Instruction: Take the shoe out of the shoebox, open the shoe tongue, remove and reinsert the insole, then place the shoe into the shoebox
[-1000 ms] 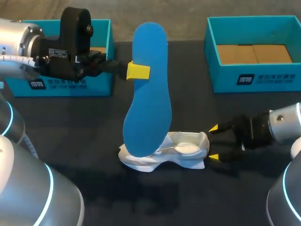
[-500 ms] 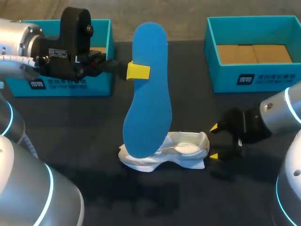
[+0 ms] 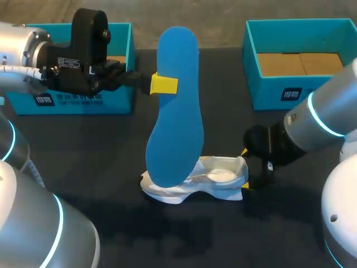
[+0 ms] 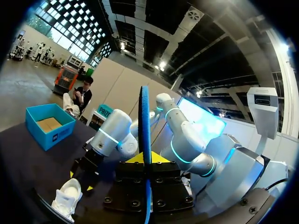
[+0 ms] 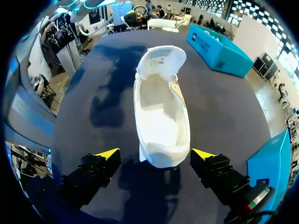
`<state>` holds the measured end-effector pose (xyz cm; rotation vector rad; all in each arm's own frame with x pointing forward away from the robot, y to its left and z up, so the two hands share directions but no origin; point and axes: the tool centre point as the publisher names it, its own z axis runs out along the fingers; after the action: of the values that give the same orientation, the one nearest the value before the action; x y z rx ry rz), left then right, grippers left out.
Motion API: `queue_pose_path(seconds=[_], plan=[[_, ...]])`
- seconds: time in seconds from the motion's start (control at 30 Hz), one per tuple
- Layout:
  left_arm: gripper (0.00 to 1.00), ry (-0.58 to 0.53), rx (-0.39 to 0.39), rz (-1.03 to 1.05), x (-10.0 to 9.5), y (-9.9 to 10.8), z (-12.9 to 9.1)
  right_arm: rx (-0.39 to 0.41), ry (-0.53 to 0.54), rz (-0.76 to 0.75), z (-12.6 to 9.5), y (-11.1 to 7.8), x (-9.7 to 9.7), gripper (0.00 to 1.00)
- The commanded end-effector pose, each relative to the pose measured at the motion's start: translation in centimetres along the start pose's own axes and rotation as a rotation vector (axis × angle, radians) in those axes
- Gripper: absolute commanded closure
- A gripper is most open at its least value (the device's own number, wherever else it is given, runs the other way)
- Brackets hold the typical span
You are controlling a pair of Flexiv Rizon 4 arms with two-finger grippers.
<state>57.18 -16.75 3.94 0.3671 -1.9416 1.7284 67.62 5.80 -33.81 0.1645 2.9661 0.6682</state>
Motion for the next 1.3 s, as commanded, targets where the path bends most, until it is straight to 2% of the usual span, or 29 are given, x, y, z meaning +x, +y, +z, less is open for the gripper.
queue_pose_path(seconds=[0.03, 0.6, 1.13, 1.3], plan=[[1.0, 0.001, 0.0, 0.0, 0.0, 0.1, 0.1, 0.315, 0.005, -0.004, 0.6, 1.1, -0.2, 0.0], [1.0, 0.001, 0.0, 0.0, 0.0, 0.1, 0.1, 0.491, 0.027, -0.014, 1.2, 3.0, -0.4, 0.0], [1.0, 0.001, 0.0, 0.0, 0.0, 0.1, 0.1, 0.423, 0.033, -0.022, 1.0, 2.4, -1.2, 0.0], [1.0, 0.001, 0.0, 0.0, 0.0, 0.1, 0.1, 0.413, 0.023, -0.026, 0.6, 2.9, -1.8, 0.0]])
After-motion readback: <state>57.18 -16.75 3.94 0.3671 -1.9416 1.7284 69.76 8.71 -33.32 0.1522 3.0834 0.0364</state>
